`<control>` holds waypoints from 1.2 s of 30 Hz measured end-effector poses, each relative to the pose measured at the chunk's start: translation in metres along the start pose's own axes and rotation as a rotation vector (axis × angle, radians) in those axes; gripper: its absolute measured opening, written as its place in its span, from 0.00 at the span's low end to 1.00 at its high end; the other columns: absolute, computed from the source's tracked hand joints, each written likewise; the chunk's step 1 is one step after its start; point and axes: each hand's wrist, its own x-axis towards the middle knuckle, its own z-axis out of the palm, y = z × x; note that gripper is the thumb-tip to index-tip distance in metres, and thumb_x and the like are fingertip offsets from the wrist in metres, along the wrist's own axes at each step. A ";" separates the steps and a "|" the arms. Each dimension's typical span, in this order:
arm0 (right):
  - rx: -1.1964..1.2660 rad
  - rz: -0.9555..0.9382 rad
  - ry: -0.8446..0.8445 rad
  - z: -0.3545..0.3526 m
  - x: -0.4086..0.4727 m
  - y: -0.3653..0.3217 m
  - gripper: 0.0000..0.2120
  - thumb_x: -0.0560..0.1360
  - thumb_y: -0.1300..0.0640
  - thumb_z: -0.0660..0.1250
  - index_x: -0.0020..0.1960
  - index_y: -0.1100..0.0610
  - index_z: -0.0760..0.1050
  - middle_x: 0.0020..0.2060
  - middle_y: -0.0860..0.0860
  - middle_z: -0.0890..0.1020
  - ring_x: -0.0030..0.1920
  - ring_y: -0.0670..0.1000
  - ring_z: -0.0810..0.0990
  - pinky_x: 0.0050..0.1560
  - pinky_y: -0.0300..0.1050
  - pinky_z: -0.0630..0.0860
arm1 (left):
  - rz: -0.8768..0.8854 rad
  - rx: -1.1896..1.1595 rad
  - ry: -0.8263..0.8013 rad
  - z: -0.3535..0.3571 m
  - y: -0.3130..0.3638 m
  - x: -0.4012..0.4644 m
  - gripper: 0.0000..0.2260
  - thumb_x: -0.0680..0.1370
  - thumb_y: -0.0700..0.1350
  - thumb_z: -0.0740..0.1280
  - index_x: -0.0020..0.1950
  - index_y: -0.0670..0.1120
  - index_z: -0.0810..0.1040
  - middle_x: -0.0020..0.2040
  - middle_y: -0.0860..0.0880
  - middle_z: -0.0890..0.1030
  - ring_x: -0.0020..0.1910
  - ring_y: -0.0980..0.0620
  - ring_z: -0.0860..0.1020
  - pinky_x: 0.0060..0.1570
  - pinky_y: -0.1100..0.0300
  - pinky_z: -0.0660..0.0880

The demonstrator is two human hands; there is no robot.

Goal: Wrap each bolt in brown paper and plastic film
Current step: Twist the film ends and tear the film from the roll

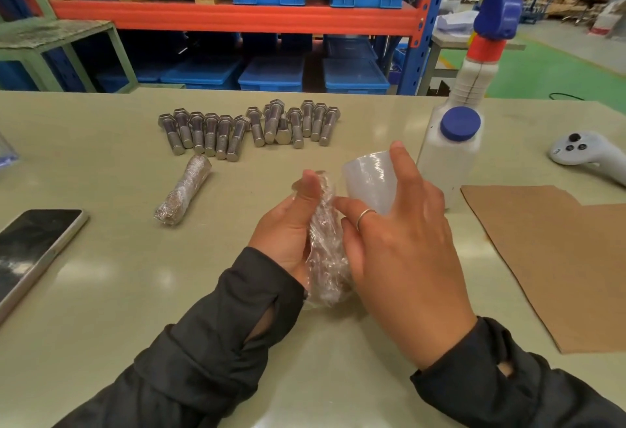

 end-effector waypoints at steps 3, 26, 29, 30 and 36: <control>0.019 0.037 0.017 0.000 0.000 0.003 0.11 0.70 0.57 0.72 0.53 0.51 0.81 0.69 0.64 0.64 0.59 0.69 0.70 0.47 0.62 0.75 | 0.040 -0.086 -0.018 0.003 -0.001 0.000 0.31 0.61 0.60 0.65 0.56 0.41 0.77 0.43 0.43 0.83 0.42 0.46 0.83 0.38 0.53 0.80; 0.494 0.232 -0.317 -0.001 0.015 0.038 0.22 0.77 0.39 0.49 0.68 0.26 0.47 0.51 0.46 0.72 0.46 0.46 0.75 0.43 0.34 0.66 | 0.204 0.020 0.040 0.005 -0.009 -0.003 0.17 0.62 0.46 0.70 0.47 0.39 0.80 0.40 0.45 0.83 0.38 0.48 0.82 0.39 0.56 0.81; 0.397 0.185 -0.266 -0.006 0.021 0.043 0.22 0.76 0.38 0.48 0.66 0.22 0.45 0.44 0.46 0.66 0.38 0.44 0.72 0.38 0.30 0.64 | 0.204 0.002 0.009 0.006 -0.008 -0.002 0.15 0.64 0.45 0.69 0.46 0.39 0.80 0.39 0.45 0.83 0.37 0.50 0.81 0.39 0.58 0.80; 0.375 0.175 -0.275 -0.007 0.021 0.043 0.21 0.76 0.37 0.47 0.64 0.22 0.43 0.45 0.46 0.65 0.38 0.45 0.71 0.39 0.31 0.65 | 0.204 0.003 -0.012 0.006 -0.007 -0.003 0.14 0.64 0.45 0.68 0.46 0.39 0.79 0.38 0.46 0.83 0.36 0.51 0.81 0.37 0.60 0.80; 0.175 0.094 -0.276 -0.006 0.016 0.033 0.20 0.73 0.35 0.38 0.63 0.24 0.39 0.47 0.48 0.61 0.42 0.52 0.71 0.43 0.45 0.72 | 0.182 0.026 -0.114 0.005 -0.003 -0.008 0.12 0.63 0.47 0.68 0.40 0.42 0.84 0.37 0.46 0.83 0.35 0.50 0.82 0.36 0.60 0.80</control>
